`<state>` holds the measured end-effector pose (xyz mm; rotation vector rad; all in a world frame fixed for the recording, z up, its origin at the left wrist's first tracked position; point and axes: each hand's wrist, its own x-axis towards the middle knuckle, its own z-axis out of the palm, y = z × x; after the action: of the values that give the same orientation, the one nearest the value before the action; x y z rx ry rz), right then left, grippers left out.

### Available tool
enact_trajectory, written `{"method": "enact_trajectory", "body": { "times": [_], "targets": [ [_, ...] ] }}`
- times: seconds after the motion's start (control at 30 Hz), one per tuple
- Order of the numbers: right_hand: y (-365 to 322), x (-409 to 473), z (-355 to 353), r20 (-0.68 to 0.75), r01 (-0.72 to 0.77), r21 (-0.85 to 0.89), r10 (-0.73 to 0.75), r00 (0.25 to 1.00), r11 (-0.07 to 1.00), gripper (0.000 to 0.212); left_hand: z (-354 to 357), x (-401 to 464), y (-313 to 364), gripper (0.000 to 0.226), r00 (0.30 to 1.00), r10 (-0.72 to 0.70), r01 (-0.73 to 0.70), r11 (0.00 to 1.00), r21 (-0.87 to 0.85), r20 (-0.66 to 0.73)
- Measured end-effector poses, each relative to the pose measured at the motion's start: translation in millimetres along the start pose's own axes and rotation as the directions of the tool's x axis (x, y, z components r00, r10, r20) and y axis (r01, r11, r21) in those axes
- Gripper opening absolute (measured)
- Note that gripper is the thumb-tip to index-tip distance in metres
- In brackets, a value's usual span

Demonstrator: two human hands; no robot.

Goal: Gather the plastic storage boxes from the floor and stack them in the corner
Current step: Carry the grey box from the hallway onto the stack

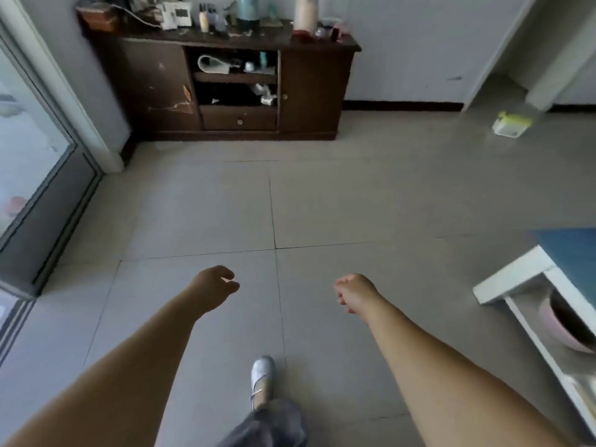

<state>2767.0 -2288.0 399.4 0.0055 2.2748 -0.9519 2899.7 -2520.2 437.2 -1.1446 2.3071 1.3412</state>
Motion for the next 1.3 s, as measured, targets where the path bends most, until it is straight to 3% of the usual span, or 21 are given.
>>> {"method": "enact_trajectory", "body": {
  "times": [0.17, 0.3, 0.47, 0.73, 0.8, 0.9, 1.03, 1.23, 1.3],
  "targets": [
    [6.6, 75.6, -80.1, -0.111, -0.124, 0.105, 0.136, 0.984, 0.987, 0.013, 38.3, 104.0, 103.1, 0.035, 0.987, 0.098, -0.11, 0.99, 0.091, 0.125],
    [-8.6, 128.2, -143.5, -0.179, -0.188, 0.135, 0.21, 0.961, 0.973, 0.008, 59.3, 173.1, 186.4, 0.034, 0.964, 0.099, -0.119, 0.991, 0.066, 0.248],
    [-17.7, 203.5, -221.6, -0.271, -0.195, 0.216, 0.25, 0.93, 0.957, 0.018, 97.7, 254.8, 306.2, 0.032, 0.937, 0.167, -0.197, 0.978, 0.068, 0.306],
    [9.5, 334.2, -343.0, -0.25, -0.278, 0.385, 0.389, 0.887, 0.88, 0.019, 196.6, 362.4, 476.7, 0.033, 0.893, 0.224, -0.282, 0.954, 0.098, 0.391],
    [11.1, 364.4, -382.4, -0.253, -0.281, 0.397, 0.398, 0.882, 0.874, 0.01, 219.8, 383.7, 515.4, 0.033, 0.894, 0.211, -0.264, 0.961, 0.083, 0.396],
    [3.7, 399.7, -440.3, -0.214, -0.316, 0.38, 0.415, 0.884, 0.869, 0.015, 249.7, 408.5, 574.5, 0.033, 0.892, 0.189, -0.248, 0.964, 0.095, 0.411],
    [-1.5, 457.8, -543.7, -0.315, -0.31, 0.364, 0.43, 0.846, 0.878, 0.034, 307.2, 453.4, 678.3, 0.034, 0.853, 0.253, -0.329, 0.94, 0.093, 0.457],
    [22.7, 557.2, -658.6, -0.329, -0.315, 0.485, 0.504, 0.798, 0.816, 0.026, 396.2, 534.6, 809.9, 0.035, 0.801, 0.29, -0.435, 0.883, 0.176, 0.524],
    [35.2, 591.8, -694.7, -0.344, -0.308, 0.539, 0.539, 0.769, 0.784, 0.008, 429.0, 567.6, 853.9, 0.036, 0.785, 0.297, -0.463, 0.864, 0.197, 0.543]
  ]
}}
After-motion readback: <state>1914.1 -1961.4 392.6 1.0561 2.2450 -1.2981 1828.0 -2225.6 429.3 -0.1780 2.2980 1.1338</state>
